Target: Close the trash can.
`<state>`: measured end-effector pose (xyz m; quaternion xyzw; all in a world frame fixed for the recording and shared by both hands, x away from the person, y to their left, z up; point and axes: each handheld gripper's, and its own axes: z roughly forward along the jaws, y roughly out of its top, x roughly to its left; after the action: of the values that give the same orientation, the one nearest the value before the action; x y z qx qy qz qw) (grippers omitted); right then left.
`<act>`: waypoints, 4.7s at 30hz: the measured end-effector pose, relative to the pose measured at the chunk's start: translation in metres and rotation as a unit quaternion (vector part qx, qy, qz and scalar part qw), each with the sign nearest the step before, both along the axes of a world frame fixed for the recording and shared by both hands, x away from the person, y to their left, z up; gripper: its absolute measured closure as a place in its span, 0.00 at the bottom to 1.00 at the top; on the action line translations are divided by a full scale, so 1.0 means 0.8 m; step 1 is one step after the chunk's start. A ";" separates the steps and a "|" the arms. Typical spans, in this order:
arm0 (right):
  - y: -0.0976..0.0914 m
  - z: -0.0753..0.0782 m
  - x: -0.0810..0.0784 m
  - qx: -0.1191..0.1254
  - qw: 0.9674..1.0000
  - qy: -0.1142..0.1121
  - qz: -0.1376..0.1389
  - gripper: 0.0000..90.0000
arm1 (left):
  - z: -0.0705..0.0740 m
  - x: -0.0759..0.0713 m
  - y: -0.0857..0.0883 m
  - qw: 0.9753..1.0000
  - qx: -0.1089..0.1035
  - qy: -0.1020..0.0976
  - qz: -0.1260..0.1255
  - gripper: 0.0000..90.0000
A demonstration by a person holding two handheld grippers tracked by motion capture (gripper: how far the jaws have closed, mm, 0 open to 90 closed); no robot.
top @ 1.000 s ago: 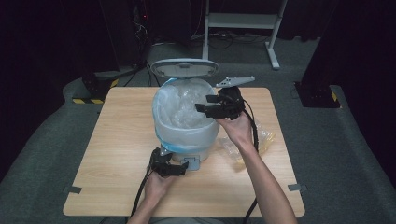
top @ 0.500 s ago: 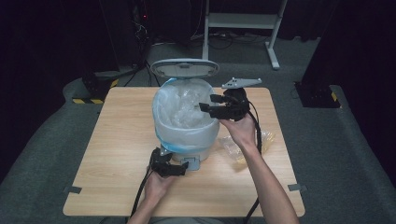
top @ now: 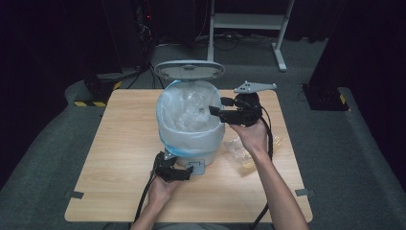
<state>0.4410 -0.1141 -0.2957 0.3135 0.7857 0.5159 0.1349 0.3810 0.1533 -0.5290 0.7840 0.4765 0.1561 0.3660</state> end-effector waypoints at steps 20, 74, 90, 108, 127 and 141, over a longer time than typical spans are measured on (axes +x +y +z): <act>-0.032 -0.004 -0.014 0.008 1.000 -0.010 -0.026 0.45 | 0.000 0.000 0.000 1.000 -0.002 0.001 -0.001 0.00; -0.162 -0.205 -0.058 -0.014 0.963 0.084 -0.255 0.38 | 0.000 0.000 0.000 1.000 0.000 0.000 0.000 0.00; -0.186 -0.238 -0.067 0.021 0.949 0.109 -0.294 0.31 | 0.000 0.000 0.001 1.000 0.003 -0.001 -0.001 0.00; -0.190 -0.266 -0.050 0.038 0.932 0.150 -0.329 0.33 | 0.000 0.000 0.001 1.000 0.004 -0.001 -0.001 0.01; -0.187 -0.262 -0.046 0.059 0.927 0.141 -0.342 0.27 | 0.000 0.000 0.001 1.000 0.004 -0.001 -0.001 0.01; -0.163 -0.254 -0.011 0.021 0.922 0.148 -0.356 0.24 | 0.000 0.000 0.001 1.000 0.004 -0.001 -0.001 0.01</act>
<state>0.4321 -0.2447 -0.4991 0.6483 0.6224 0.3975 0.1852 0.3811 0.1538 -0.5288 0.7859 0.4743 0.1586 0.3635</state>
